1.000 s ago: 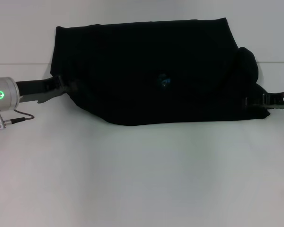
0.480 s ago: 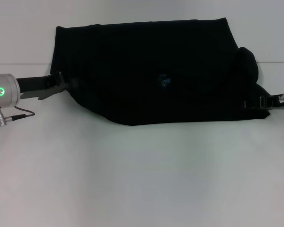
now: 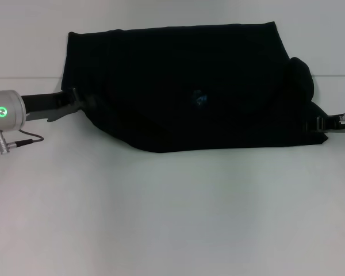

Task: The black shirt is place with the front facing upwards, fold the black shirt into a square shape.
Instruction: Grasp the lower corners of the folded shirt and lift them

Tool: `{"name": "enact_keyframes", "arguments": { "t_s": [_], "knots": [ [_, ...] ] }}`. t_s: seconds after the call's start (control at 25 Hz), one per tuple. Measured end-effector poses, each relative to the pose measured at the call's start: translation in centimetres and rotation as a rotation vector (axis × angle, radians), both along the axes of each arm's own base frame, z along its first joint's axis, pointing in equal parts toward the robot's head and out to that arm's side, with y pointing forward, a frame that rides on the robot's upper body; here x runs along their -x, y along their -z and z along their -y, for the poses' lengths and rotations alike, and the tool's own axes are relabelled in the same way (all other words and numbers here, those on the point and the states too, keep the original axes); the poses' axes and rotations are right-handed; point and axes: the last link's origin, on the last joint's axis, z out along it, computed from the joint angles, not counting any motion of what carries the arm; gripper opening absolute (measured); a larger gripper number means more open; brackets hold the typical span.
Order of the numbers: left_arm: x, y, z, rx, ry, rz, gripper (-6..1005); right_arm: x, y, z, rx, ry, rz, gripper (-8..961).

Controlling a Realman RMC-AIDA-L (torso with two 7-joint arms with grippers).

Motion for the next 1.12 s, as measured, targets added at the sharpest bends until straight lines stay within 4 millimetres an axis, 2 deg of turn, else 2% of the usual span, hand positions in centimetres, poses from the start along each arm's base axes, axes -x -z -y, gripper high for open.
{"name": "enact_keyframes", "arguments": {
  "t_s": [0.44,0.56,0.76,1.12],
  "knots": [
    [-0.1,-0.2,0.0,-0.002,0.008,0.000,-1,-0.3,0.0,0.3,0.010,0.006,0.005,335],
    [-0.2,-0.4,0.2,0.015,0.022,0.004,-1,-0.2,-0.9,0.5,0.021,0.011,-0.028,95],
    [0.0,-1.4,1.0,0.070,0.049,0.016,0,0.1,-2.9,1.3,0.042,0.007,-0.081,36],
    [0.4,-3.4,3.9,0.255,0.089,0.032,0,-0.1,-5.9,4.5,0.171,0.061,-0.181,36]
  ]
}}
